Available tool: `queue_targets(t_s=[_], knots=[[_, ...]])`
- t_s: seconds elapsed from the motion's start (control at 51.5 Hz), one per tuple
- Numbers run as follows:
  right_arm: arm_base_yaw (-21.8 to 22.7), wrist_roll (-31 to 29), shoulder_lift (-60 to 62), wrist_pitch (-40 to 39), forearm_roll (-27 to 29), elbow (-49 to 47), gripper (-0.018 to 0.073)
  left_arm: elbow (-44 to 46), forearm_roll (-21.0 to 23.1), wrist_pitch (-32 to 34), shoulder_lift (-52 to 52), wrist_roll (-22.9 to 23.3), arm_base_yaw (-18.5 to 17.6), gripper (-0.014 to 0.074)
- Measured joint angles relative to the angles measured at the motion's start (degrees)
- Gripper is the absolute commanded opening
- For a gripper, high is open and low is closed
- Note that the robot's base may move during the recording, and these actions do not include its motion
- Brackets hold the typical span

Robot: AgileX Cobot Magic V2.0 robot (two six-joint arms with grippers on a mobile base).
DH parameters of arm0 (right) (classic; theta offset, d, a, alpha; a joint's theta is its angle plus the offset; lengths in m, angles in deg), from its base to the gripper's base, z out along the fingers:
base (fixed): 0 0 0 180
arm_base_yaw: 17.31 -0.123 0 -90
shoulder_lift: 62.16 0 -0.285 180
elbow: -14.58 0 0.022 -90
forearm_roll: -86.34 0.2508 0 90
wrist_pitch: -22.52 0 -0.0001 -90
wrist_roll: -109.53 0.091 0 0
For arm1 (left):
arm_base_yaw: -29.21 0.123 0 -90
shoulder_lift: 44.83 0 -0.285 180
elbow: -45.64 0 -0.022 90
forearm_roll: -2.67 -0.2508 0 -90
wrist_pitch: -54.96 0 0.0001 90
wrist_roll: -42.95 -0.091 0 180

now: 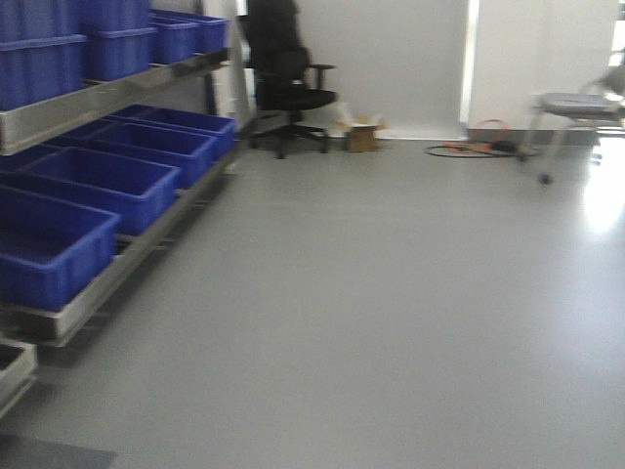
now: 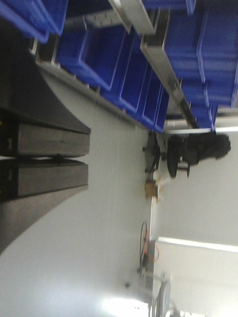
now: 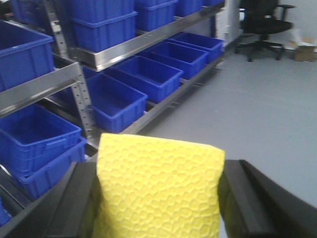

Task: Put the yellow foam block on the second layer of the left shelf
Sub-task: 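Drive the base to the shelf rack holding the cube in the right gripper, then extend the right gripper with the cube over a blue bin on the shelf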

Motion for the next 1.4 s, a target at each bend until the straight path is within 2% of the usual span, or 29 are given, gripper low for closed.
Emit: queue_targets(t_s=[1.399], knots=[[0.0, 0.0, 0.0, 0.0, 0.0, 0.0, 0.0267, 0.0, 0.0, 0.0, 0.0, 0.0, 0.0, 0.0135]])
